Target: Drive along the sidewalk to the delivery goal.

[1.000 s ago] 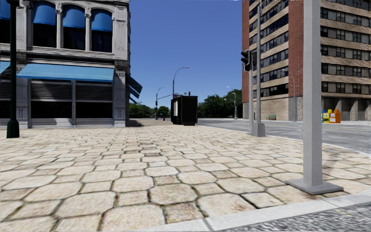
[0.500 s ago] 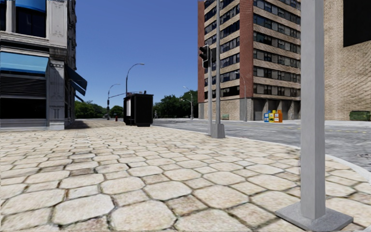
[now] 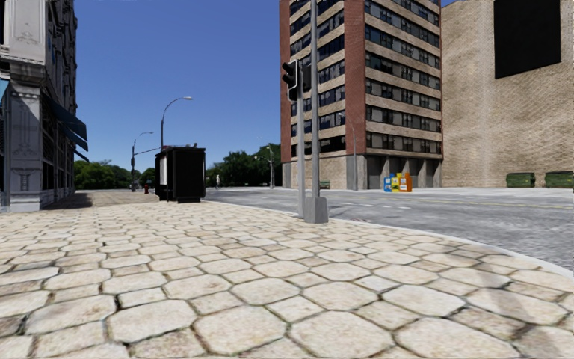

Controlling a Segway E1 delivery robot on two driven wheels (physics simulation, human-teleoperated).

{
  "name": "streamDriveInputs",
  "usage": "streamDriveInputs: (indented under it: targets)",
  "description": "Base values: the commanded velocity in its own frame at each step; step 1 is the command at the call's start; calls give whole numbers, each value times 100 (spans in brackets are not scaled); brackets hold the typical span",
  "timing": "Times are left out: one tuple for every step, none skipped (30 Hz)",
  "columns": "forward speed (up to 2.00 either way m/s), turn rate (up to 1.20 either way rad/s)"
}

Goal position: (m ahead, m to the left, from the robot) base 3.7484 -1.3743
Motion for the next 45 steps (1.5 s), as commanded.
streamDriveInputs:
  targets:
    - [170,-50]
    - [170,-50]
    - [168,-51]
    - [166,-51]
    - [166,-51]
    - [166,-51]
    - [166,-51]
    - [165,-52]
    - [165,-52]
    - [165,-52]
    - [165,-52]
    - [165,-52]
    - [165,-52]
    - [165,-52]
    - [165,-52]
    - [165,-52]
    - [165,-52]
    - [165,-52]
    - [165,-52]
    - [165,-52]
    - [165,-52]
    - [165,-52]
    - [165,-52]
    - [165,-52]
    - [165,-52]
    - [165,-52]
    - [165,-52]
    - [165,-52]
    - [165,-52]
    - [165,-52]
    - [165,-52]
    - [165,-52]
    - [165,-52]
    - [165,-52]
    - [165,-52]
    - [165,-52]
    - [165,-52]
    - [165,-52]
    - [165,-52]
    - [165,-52]
    - [165,-52]
    - [165,-52]
    - [165,-52]
    - [165,-52]
    - [165,-52]
